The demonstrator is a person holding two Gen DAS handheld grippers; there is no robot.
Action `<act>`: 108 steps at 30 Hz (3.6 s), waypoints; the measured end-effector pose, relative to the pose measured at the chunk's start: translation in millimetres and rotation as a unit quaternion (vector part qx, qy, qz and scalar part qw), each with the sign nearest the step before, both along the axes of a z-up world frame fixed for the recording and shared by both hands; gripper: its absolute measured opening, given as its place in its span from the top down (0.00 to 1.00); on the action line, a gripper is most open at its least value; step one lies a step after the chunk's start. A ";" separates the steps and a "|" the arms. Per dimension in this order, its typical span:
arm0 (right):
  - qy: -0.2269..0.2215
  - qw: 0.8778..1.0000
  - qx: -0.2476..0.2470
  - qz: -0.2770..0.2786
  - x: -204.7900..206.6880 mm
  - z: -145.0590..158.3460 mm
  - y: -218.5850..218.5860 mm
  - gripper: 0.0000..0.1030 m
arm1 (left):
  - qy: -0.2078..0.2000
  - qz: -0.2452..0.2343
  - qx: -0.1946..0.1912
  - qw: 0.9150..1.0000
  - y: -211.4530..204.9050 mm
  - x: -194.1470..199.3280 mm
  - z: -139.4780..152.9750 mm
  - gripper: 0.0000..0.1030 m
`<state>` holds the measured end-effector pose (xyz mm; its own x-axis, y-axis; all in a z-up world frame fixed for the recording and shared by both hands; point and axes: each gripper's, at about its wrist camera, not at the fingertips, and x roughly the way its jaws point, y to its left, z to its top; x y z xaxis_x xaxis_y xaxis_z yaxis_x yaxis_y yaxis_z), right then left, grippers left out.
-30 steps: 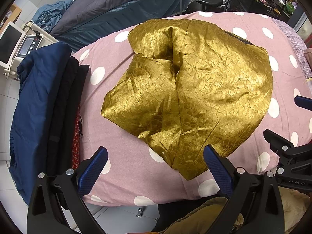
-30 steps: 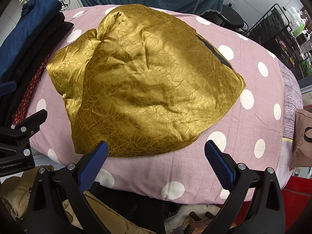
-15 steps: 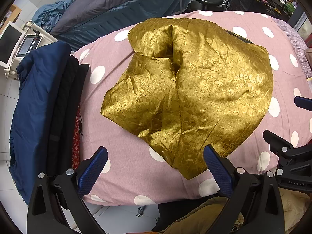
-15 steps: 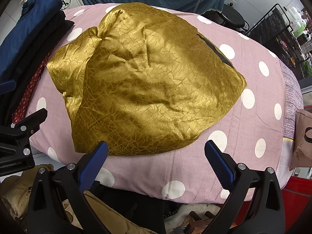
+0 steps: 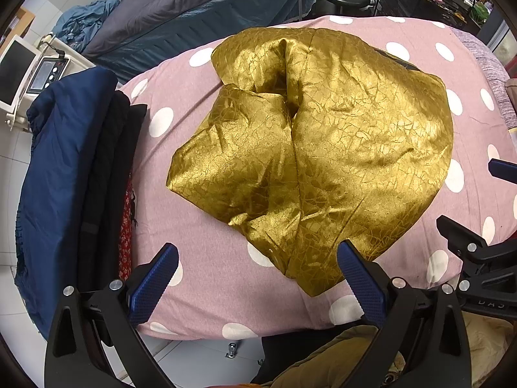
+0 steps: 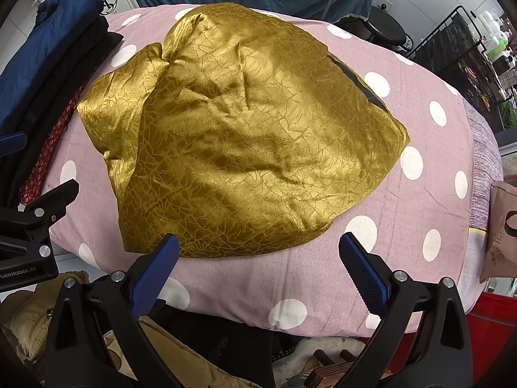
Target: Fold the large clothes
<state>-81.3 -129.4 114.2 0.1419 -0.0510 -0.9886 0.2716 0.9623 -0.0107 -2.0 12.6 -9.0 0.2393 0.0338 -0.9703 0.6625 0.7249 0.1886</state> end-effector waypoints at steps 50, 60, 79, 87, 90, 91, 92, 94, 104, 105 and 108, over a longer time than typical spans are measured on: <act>0.038 0.999 0.016 0.004 15.9 -24.7 -4.1 0.05 | 0.061 0.004 0.011 0.998 -6.3 19.4 -31.8 0.06; -0.002 0.995 0.061 -0.075 7.7 -40.3 -53.1 0.05 | 0.152 0.104 -0.043 0.982 52.0 66.5 -83.5 0.06; -0.001 0.966 0.108 -0.234 -61.6 -85.0 -110.4 0.05 | 0.224 -0.068 -0.221 0.947 -32.1 41.8 -107.4 0.93; -0.107 0.955 0.202 -0.188 -79.6 -72.9 -84.5 0.05 | 0.104 -0.094 -0.369 0.919 -95.6 99.8 64.6 0.95; -0.133 0.973 0.160 -0.100 -65.5 -66.2 -46.6 0.05 | 0.080 -0.105 -0.376 0.917 -117.6 101.1 98.5 0.95; -0.140 0.977 0.139 -0.080 -62.1 -66.4 -37.2 0.05 | 0.077 -0.107 -0.378 0.916 -118.6 95.2 106.6 0.95; -0.154 0.980 0.111 -0.065 -56.3 -65.6 -27.0 0.05 | 0.079 -0.110 -0.382 0.914 -123.3 90.9 114.5 0.95; -0.207 0.975 0.054 -0.065 -45.2 -64.2 -18.4 0.05 | 0.082 -0.110 -0.390 0.910 -131.7 77.0 126.4 0.95; -0.347 0.923 0.103 -0.132 -40.2 -7.4 -63.7 0.93 | 0.046 -0.121 -0.411 0.902 -102.1 35.7 176.5 0.95; -0.364 0.915 0.105 -0.136 -50.1 8.6 -67.5 0.94 | 0.039 -0.122 -0.419 0.899 -93.3 33.7 185.8 0.95; -0.445 0.879 0.088 -0.145 -95.0 85.5 -96.3 0.95 | -0.004 -0.143 -0.446 0.884 -64.4 18.6 229.7 0.95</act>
